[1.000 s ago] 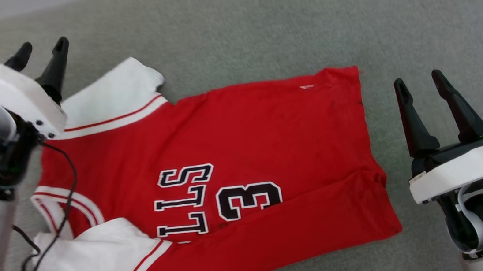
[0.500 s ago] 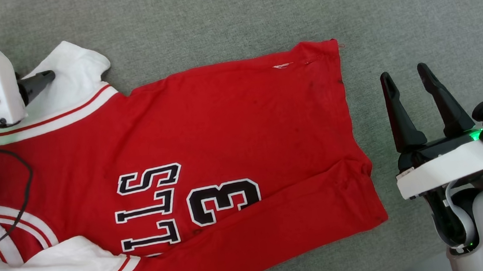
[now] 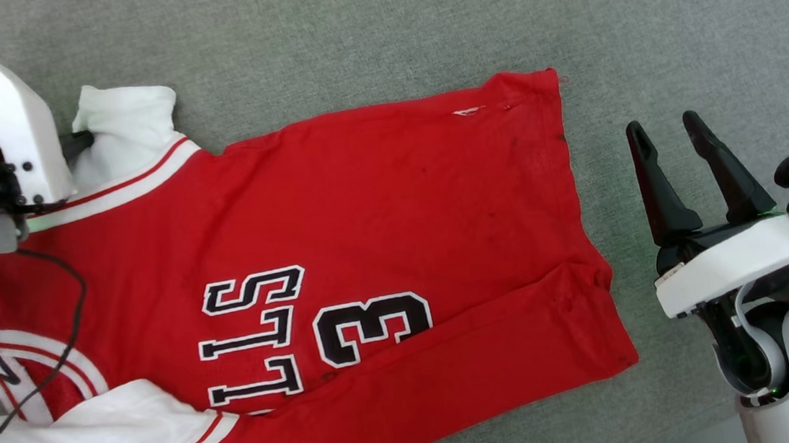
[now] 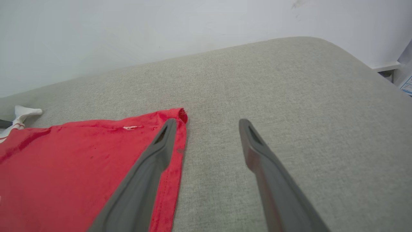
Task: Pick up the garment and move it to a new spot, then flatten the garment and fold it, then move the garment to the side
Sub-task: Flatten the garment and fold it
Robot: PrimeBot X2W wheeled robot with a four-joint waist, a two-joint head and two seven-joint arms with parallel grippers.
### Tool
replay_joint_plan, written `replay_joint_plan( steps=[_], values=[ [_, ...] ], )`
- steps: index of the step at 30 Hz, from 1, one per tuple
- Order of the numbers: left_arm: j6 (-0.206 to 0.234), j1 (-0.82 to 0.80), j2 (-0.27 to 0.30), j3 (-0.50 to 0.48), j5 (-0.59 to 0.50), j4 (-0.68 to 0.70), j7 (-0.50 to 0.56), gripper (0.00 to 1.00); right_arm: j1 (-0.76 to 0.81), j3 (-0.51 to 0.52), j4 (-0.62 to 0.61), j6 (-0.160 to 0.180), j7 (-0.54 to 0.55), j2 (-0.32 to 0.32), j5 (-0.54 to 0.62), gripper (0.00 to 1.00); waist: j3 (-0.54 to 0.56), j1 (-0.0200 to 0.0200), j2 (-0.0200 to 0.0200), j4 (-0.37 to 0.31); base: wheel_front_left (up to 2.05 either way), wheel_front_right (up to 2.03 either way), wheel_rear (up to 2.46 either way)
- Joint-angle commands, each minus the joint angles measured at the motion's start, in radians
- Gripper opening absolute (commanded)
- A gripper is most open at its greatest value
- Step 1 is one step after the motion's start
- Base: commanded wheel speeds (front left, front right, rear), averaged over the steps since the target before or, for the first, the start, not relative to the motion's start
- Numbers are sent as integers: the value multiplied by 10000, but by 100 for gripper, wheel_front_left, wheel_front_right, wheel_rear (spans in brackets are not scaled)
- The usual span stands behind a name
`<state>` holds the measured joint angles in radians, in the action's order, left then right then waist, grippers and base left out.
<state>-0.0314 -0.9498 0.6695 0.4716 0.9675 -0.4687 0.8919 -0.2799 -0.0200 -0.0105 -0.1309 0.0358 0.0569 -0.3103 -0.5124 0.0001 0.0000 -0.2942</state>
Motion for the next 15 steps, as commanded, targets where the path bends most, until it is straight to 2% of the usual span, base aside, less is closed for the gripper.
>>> replay_joint_plan(
  steps=[1, 5, 6, 8, 9, 15],
  values=[
    [-84, 614, -381, 345, -120, -289, -130, 0, -164, 0, 126, 4, 284, 130, -217, 100, 251, -1, 0, 217, 0, 0, 0],
    [-226, 278, -467, 309, -523, -200, -1042, 0, -568, -57, 611, 6, 1384, 486, -866, 100, 595, -1, 0, 527, 0, 0, 0],
    [-226, 278, -467, 309, -523, -200, -1042, 0, -568, -57, 611, 6, 1384, 486, -866, 100, 595, -1, 0, 527, 0, 0, 0],
    [-273, 25, -653, 301, -790, -33, -1728, 0, -998, -14, 1161, 4, 2587, 853, -1311, 100, 787, -1, 0, 835, 0, 0, 0],
    [-273, 25, -653, 301, -790, -33, -1728, 0, -998, -14, 1161, 4, 2587, 853, -1311, 100, 787, -1, 0, 835, 0, 0, 0],
    [-386, -354, -1026, 512, -1176, 665, -2416, 0, -2227, -72, 2170, 4, 4742, 1517, -1823, 100, 647, -1, 0, 1590, 0, 0, 0]
  ],
)
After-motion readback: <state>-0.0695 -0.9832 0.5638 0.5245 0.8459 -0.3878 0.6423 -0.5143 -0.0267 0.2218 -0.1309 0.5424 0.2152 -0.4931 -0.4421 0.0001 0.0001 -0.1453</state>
